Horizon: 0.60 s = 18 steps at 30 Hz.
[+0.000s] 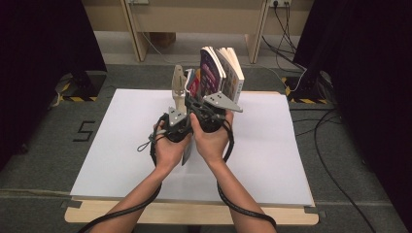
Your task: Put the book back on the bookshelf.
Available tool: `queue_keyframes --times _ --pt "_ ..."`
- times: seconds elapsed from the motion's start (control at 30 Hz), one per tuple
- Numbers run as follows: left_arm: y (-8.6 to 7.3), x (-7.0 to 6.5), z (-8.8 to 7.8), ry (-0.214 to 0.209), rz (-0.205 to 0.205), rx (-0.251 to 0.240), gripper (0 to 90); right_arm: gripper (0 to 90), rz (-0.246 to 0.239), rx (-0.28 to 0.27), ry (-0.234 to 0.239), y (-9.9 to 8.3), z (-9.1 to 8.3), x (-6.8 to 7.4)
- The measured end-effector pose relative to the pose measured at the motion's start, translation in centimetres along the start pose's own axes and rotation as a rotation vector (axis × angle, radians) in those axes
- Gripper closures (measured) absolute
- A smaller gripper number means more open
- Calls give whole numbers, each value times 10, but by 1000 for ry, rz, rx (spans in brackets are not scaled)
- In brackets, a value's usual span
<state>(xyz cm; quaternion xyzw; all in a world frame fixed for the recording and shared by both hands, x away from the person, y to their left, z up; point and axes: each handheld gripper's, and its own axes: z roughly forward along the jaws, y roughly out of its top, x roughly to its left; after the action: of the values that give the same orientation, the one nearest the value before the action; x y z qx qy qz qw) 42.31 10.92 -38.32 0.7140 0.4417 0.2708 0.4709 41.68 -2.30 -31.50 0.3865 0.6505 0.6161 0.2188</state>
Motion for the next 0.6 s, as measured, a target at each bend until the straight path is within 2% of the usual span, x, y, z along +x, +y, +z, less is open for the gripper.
queue_keyframes --times 0.13,0.3,0.4,0.5,0.6 --pt "-5 0 0 8 -11 19 813 849 -25 27 13 -5 4 5" --pt "-5 1 -1 21 -8 18 845 838 -29 37 28 -4 6 7" --pt "-6 2 -3 27 -11 1 858 820 -39 31 40 -3 8 8" --pt "-9 6 -2 28 -26 -9 860 771 -51 50 55 -1 9 7" --pt "-8 9 -4 23 -34 -27 860 666 -27 48 94 1 5 8"
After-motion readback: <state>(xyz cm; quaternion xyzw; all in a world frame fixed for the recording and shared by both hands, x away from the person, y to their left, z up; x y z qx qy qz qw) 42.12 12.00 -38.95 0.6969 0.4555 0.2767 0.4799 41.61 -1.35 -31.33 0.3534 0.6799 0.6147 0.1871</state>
